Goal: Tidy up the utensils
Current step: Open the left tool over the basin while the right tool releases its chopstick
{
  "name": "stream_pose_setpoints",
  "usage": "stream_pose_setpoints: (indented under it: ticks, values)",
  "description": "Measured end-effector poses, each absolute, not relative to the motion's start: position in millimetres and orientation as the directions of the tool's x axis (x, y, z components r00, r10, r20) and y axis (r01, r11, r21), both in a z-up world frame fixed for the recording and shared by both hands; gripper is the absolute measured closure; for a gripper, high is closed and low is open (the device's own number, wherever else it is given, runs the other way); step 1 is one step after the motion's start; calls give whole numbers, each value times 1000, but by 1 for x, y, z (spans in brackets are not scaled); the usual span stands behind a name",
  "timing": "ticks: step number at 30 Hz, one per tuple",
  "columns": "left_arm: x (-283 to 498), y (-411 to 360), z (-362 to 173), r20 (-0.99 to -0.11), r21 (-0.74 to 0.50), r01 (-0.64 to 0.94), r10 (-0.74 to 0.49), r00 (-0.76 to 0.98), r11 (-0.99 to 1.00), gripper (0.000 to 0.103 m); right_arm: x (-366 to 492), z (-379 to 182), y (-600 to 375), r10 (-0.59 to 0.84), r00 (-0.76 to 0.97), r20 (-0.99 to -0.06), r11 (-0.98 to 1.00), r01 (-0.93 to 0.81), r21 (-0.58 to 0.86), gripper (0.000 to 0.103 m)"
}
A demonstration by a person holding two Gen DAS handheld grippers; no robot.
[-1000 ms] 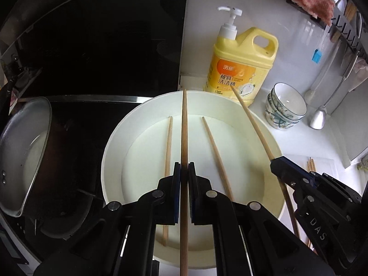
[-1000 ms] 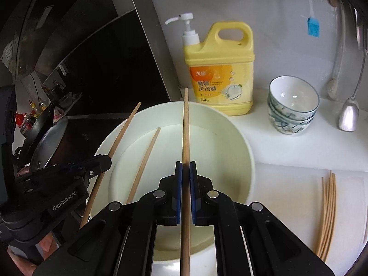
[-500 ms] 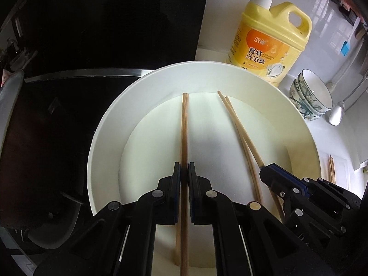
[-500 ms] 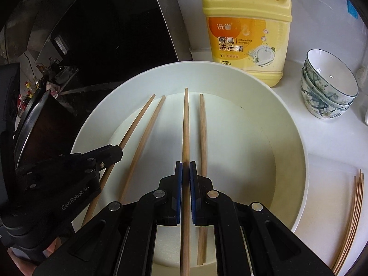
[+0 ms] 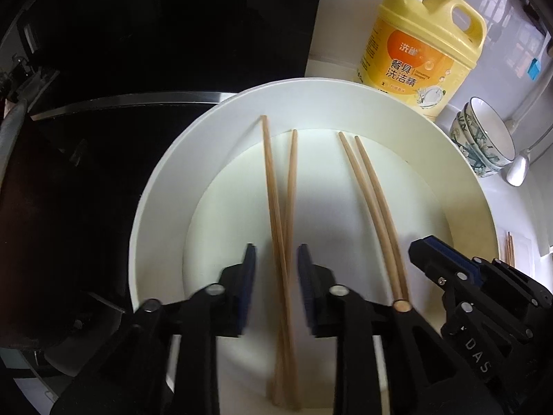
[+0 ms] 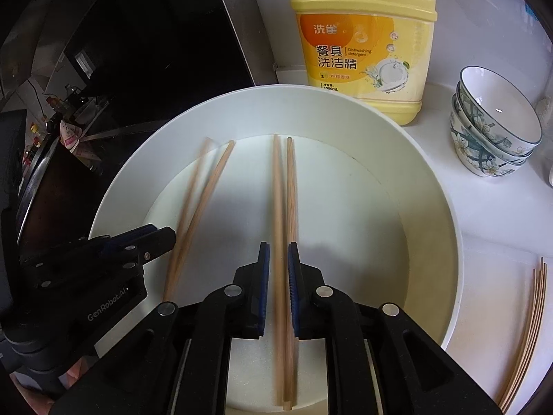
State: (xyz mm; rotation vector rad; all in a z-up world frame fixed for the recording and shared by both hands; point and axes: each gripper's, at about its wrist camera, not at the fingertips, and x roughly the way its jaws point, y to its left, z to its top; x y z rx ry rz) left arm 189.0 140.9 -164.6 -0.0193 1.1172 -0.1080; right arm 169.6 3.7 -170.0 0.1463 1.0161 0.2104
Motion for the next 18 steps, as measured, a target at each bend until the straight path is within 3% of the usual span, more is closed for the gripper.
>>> stream_pose_setpoints:
  ticks: [1, 2, 7, 11, 18]
  values:
    - [188, 143, -161, -892, -67, 68, -90, 443, 995, 40, 169, -169, 1, 238, 512, -825, 971, -98, 219, 88]
    - [185, 146, -157, -885, -67, 59, -87, 458, 996, 35, 168, -169, -2, 235, 515, -825, 971, -90, 221, 85]
    - [185, 151, -152, -882, -42, 49, -60, 467, 998, 33, 162, -166, -14, 225, 522, -823, 972, -68, 223, 79]
    - [181, 156, -152, -884, -44, 40, -58, 464, 998, 28, 157, -164, -14, 227, 521, -823, 972, -69, 224, 66]
    - [170, 163, -147, -881, -42, 31, -52, 470, 999, 26, 149, -154, -11, 211, 545, -811, 976, -73, 205, 52]
